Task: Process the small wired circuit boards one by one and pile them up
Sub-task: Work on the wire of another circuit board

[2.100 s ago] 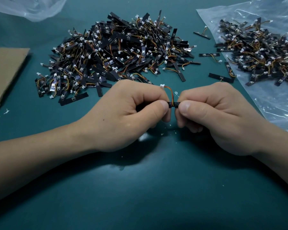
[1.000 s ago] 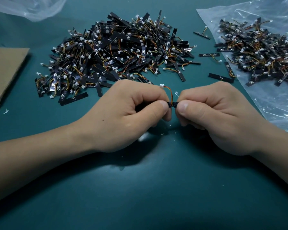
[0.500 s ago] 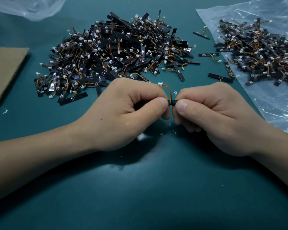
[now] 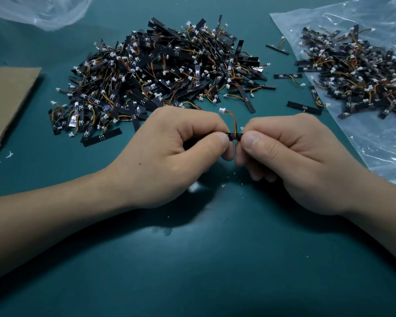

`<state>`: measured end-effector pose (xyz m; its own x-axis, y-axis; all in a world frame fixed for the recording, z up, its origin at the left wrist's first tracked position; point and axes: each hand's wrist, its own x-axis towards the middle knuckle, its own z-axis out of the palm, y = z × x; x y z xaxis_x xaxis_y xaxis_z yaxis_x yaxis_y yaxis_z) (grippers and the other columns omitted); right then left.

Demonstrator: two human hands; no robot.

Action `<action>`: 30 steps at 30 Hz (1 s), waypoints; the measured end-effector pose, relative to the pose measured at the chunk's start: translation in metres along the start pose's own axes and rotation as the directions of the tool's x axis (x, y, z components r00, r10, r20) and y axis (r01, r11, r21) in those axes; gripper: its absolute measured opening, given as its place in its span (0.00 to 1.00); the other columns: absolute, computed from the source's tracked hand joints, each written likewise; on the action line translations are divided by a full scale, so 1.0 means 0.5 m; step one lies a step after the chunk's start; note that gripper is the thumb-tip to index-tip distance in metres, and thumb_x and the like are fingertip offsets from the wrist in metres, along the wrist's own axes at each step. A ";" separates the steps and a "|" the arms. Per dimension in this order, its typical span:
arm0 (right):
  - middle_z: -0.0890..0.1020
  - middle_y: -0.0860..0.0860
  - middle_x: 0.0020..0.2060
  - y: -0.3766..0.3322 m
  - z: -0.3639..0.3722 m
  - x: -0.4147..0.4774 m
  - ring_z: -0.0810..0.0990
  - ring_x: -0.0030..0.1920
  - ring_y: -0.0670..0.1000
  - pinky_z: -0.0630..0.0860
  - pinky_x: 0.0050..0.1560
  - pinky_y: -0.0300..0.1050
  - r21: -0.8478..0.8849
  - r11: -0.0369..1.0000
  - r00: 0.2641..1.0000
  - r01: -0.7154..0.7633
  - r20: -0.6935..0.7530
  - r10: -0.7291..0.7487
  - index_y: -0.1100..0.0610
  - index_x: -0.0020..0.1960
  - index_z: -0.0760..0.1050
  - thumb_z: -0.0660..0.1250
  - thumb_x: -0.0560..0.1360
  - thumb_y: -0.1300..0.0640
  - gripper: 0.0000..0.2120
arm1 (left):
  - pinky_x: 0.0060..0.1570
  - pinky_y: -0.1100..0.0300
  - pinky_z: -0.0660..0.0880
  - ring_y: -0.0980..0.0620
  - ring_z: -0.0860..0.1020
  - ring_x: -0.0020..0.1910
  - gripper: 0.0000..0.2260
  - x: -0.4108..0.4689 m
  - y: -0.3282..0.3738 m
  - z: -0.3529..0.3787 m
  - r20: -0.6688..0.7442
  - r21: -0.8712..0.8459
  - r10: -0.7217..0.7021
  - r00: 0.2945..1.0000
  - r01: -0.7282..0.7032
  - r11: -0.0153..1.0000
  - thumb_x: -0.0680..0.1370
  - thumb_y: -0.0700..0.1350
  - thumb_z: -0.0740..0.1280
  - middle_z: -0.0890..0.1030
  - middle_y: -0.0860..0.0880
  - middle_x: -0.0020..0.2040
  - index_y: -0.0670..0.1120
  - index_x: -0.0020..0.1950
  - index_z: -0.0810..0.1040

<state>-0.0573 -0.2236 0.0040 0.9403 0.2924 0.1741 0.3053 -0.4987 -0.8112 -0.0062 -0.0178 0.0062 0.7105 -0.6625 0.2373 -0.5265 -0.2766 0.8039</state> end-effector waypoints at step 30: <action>0.80 0.48 0.30 0.004 -0.001 -0.004 0.78 0.31 0.49 0.71 0.34 0.37 -0.053 0.997 0.999 0.050 -0.011 -0.051 0.51 0.41 0.80 0.63 0.82 0.53 0.13 | 0.34 0.59 0.70 0.49 0.75 0.32 0.11 -0.003 0.000 0.002 0.014 -0.010 0.003 1.000 -0.003 1.000 0.80 0.39 0.62 0.76 0.50 0.30 0.46 0.40 0.80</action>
<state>-0.0584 -0.2253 0.0023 0.9251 0.3083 0.2216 0.3598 -0.5257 -0.7709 -0.0077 -0.0174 0.0055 0.7021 -0.6732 0.2319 -0.5238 -0.2677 0.8087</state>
